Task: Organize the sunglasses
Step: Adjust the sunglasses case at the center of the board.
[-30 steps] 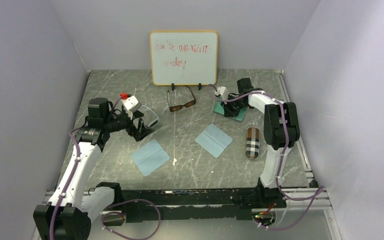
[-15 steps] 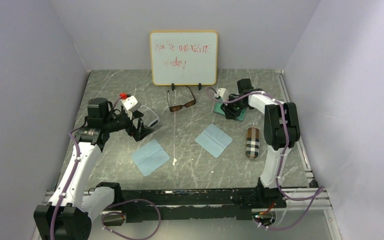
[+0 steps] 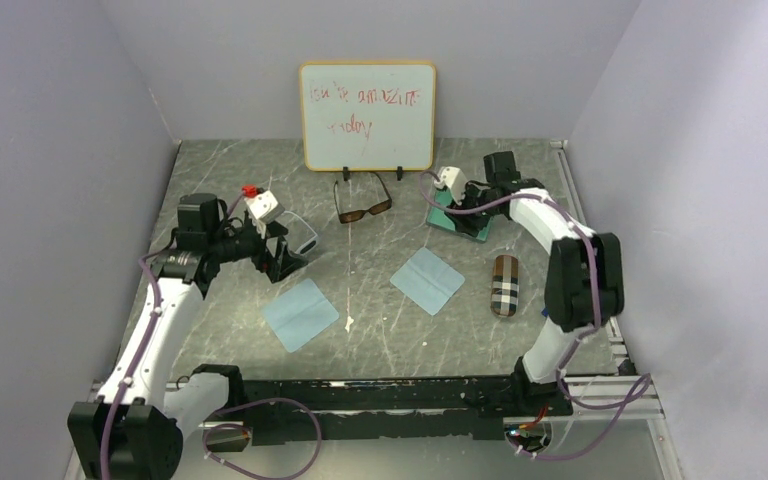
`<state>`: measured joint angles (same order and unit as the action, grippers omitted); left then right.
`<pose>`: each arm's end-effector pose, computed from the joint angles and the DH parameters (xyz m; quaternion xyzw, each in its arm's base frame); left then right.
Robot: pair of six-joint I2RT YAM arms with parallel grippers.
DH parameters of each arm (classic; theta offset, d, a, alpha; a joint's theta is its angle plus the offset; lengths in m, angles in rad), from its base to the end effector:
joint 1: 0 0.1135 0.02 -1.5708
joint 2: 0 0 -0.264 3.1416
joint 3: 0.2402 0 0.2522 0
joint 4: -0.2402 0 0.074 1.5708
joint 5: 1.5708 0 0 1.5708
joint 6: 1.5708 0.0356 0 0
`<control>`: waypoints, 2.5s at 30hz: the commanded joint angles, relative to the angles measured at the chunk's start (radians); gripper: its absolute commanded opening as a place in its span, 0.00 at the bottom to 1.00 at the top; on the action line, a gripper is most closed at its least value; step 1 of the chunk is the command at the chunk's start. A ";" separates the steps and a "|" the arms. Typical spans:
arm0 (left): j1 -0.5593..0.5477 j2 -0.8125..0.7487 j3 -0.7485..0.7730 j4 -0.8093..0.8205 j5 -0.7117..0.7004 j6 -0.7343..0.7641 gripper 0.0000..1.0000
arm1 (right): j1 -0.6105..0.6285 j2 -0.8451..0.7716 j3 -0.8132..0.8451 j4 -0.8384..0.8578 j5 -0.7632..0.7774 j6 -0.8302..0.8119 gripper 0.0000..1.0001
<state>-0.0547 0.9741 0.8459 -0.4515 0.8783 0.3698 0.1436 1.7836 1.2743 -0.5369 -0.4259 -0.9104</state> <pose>0.2014 -0.0385 0.3071 0.3654 0.7358 -0.3019 0.4837 0.3662 0.0678 0.2124 -0.5221 0.7883 0.0945 0.3114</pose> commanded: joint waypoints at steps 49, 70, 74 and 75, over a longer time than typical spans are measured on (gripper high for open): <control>-0.235 0.129 0.094 0.054 -0.188 0.011 0.97 | 0.069 0.085 -0.134 0.261 0.445 0.345 0.19; -0.235 0.100 0.069 0.077 -0.183 0.008 0.97 | -0.198 -0.069 -0.142 0.070 0.205 -0.034 0.47; -0.235 0.094 0.064 0.076 -0.188 0.010 0.97 | -0.244 -0.001 -0.106 0.060 0.105 -0.130 0.53; -0.235 0.093 0.064 0.074 -0.189 0.010 0.97 | -0.246 0.013 -0.100 0.067 0.091 -0.144 0.54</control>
<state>-0.2859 1.0924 0.9176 -0.4049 0.6827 0.3813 -0.0895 1.7481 1.1225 -0.4522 -0.2047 -0.9169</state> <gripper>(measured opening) 0.967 0.514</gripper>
